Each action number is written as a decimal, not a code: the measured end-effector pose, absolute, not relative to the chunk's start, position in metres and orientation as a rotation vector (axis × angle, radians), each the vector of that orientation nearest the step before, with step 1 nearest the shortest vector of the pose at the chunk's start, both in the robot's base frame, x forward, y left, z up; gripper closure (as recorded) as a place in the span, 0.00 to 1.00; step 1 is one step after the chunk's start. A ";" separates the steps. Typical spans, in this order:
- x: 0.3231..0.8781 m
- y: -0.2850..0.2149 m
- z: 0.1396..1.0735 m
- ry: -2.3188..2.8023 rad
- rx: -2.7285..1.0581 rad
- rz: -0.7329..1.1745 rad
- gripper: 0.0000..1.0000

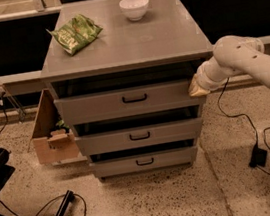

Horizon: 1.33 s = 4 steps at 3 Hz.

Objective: Close top drawer

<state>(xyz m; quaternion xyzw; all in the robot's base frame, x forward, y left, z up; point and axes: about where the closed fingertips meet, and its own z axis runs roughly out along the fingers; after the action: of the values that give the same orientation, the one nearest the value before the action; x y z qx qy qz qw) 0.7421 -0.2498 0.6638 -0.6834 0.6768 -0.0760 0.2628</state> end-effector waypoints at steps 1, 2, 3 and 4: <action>0.742 -0.250 0.664 1.831 -1.849 -0.205 0.12; 0.742 -0.250 0.664 1.831 -1.849 -0.205 0.14; 0.735 -0.248 0.664 1.831 -1.849 -0.205 0.38; 0.681 -0.262 0.677 1.871 -1.930 -0.246 0.69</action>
Offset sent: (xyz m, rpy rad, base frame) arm 0.0000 0.0000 0.0000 0.0000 0.0000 0.0000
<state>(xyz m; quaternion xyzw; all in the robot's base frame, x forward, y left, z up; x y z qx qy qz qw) 0.6807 -0.2622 0.6772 -0.6975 0.6764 -0.0890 0.2193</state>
